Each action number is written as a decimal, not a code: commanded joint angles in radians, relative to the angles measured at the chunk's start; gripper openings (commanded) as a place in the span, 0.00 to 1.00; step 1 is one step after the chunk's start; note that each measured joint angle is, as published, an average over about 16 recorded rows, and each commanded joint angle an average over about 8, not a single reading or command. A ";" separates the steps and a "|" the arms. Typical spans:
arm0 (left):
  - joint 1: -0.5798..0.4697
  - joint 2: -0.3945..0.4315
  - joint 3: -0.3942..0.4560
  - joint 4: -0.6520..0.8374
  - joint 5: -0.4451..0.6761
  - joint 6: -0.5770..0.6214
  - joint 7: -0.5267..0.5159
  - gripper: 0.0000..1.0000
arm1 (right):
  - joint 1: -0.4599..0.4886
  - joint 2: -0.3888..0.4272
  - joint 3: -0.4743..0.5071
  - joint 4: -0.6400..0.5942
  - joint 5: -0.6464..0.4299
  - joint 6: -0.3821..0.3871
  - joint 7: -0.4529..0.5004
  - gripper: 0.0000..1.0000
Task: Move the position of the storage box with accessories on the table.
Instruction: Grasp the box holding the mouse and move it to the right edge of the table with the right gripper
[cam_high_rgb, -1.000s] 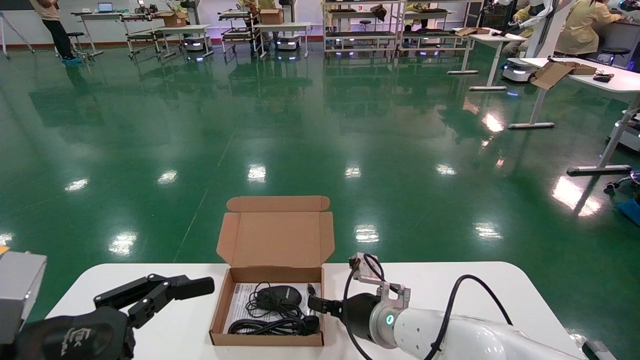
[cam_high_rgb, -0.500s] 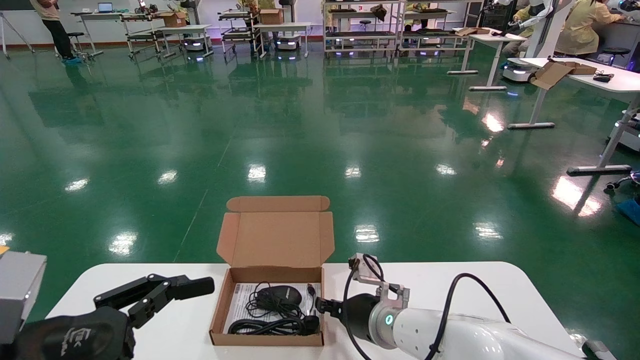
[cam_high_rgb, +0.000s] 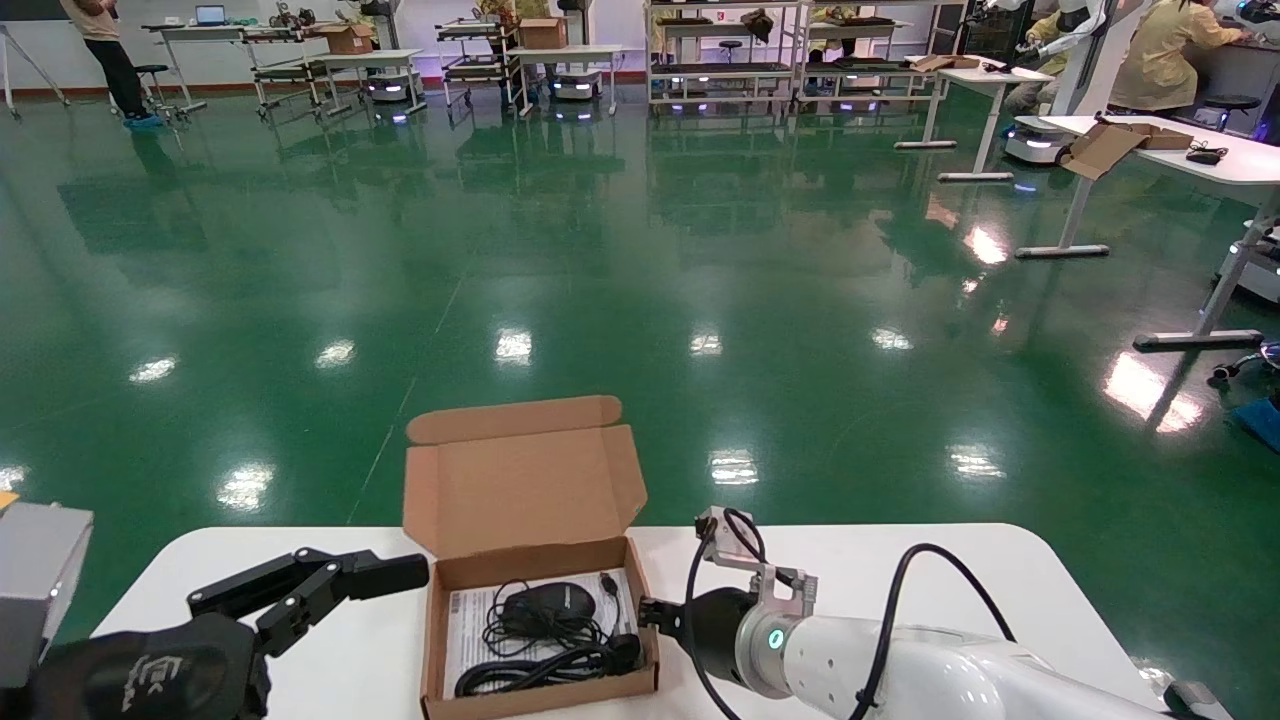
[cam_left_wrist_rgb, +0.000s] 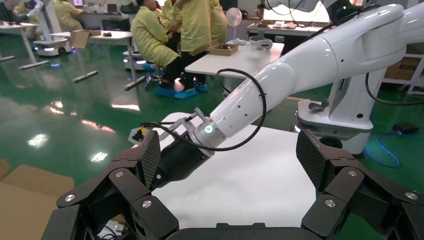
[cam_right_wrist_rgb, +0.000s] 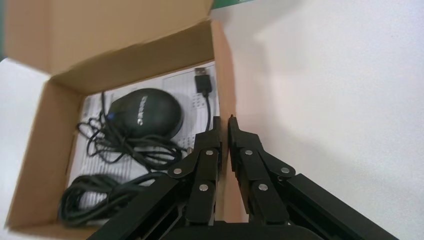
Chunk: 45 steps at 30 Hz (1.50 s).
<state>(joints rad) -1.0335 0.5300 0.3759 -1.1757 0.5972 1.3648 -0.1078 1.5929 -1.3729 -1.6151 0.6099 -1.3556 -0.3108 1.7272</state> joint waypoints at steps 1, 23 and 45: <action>0.000 0.000 0.000 0.000 0.000 0.000 0.000 1.00 | -0.002 0.000 -0.001 0.001 -0.004 0.000 0.005 0.00; 0.000 0.000 0.000 0.000 0.000 0.000 0.000 1.00 | 0.136 0.012 0.073 -0.006 0.023 -0.068 -0.086 0.00; 0.000 0.000 0.000 0.000 0.000 0.000 0.000 1.00 | 0.412 0.128 0.208 -0.259 0.127 -0.284 -0.476 0.00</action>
<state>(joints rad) -1.0335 0.5300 0.3759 -1.1757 0.5972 1.3648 -0.1078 1.9994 -1.2395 -1.4105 0.3547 -1.2320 -0.5942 1.2543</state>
